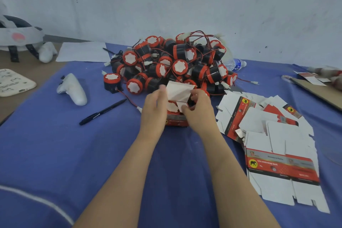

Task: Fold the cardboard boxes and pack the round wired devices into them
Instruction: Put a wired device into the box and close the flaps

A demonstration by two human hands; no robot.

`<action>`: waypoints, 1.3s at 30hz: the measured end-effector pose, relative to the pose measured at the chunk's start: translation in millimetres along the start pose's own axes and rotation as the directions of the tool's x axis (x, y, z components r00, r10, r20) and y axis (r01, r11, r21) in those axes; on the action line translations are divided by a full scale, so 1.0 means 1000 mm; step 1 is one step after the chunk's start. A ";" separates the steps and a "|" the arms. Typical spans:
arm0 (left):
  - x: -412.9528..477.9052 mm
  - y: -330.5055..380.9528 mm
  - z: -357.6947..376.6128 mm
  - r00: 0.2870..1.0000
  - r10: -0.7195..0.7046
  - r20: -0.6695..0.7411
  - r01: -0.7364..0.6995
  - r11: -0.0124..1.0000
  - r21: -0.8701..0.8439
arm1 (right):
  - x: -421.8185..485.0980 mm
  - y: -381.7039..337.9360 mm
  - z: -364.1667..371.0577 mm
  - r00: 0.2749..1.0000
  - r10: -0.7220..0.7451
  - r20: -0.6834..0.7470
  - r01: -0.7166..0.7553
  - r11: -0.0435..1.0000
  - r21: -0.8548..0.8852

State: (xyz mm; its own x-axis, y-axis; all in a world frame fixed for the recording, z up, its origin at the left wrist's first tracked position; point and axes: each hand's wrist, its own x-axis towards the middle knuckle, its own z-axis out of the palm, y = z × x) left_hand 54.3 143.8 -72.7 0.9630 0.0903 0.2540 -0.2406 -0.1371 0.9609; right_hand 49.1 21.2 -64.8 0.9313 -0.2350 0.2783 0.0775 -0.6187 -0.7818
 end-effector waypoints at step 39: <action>0.000 -0.017 -0.006 0.988 0.144 0.047 -0.151 0.954 0.258 | -0.005 0.021 0.003 0.989 -0.081 0.121 0.049 0.969 0.243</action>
State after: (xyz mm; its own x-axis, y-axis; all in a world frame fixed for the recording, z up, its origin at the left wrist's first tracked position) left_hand 57.8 151.8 -88.0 0.9229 0.0229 0.3843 -0.3439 -0.3993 0.8498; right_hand 47.0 11.4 -84.2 0.9583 -0.0914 0.2709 0.2077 -0.4285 -0.8793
